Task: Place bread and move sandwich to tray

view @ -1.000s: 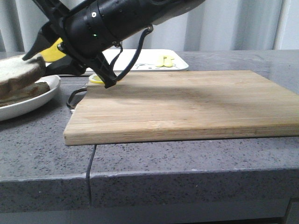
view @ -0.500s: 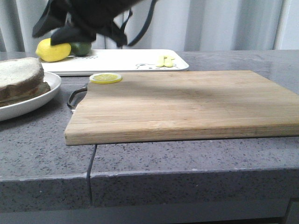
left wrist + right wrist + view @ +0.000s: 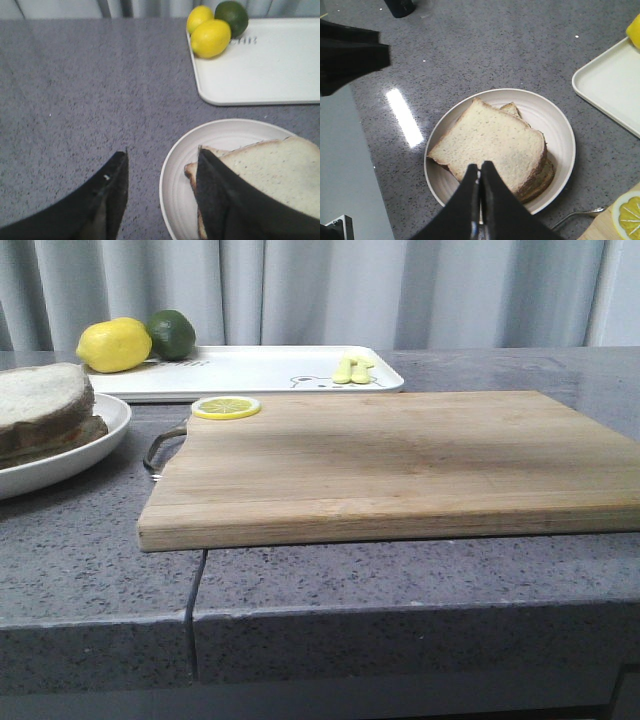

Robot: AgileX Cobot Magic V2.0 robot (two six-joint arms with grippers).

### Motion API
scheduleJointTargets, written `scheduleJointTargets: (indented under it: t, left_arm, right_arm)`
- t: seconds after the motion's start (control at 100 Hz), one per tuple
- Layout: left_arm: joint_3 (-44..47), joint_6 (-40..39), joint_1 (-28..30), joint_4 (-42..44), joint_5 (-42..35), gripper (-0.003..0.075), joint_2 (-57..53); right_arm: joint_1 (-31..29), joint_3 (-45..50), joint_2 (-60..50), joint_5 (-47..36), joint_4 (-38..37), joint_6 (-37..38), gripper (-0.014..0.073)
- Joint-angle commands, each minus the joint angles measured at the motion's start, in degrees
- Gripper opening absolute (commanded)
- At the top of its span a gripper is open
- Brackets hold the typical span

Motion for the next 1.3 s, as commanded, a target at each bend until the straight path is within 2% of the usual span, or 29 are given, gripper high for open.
scheduleJointTargets:
  t: [0.0,0.09,0.19,0.53,0.93,1.13,1.29]
  left_arm:
    - [-5.09,-0.6,2.33,-1.84,3.11,0.0306,5.0]
    - [-8.32,-0.6,5.28,-5.56,9.25,0.0306,10.23]
    - [-10.54,-0.02,6.53,-8.36,11.94,0.0306,14.66]
    - [-12.46,3.02,6.52,-11.28,11.88,0.0304,25.97]
    - [-12.72,3.42,6.52,-13.71,11.88,0.0301,32.29]
    - [-12.72,3.54,6.52,-14.16,12.54,0.0206,35.44]
    - [-12.72,3.54,6.52,-14.24,13.84,0.0083,36.43]
  right_arm:
    - [-0.17,-0.52,-5.29,-0.87,0.82,-0.95,-0.0062]
    - [-0.17,0.57,-7.61,-0.78,0.82,-0.95,-0.0062]
    - [-0.17,1.55,-9.51,-0.79,0.82,-0.95,-0.0062]
    - [-0.13,1.62,-10.46,0.27,0.82,-0.9,-0.0062]
    - [-0.13,1.62,-10.46,0.4,0.82,-0.9,-0.0062]
    - [-0.13,1.62,-10.46,0.7,0.82,-0.9,-0.0062]
    - [-0.13,1.62,-10.46,1.31,0.82,-0.9,-0.0062]
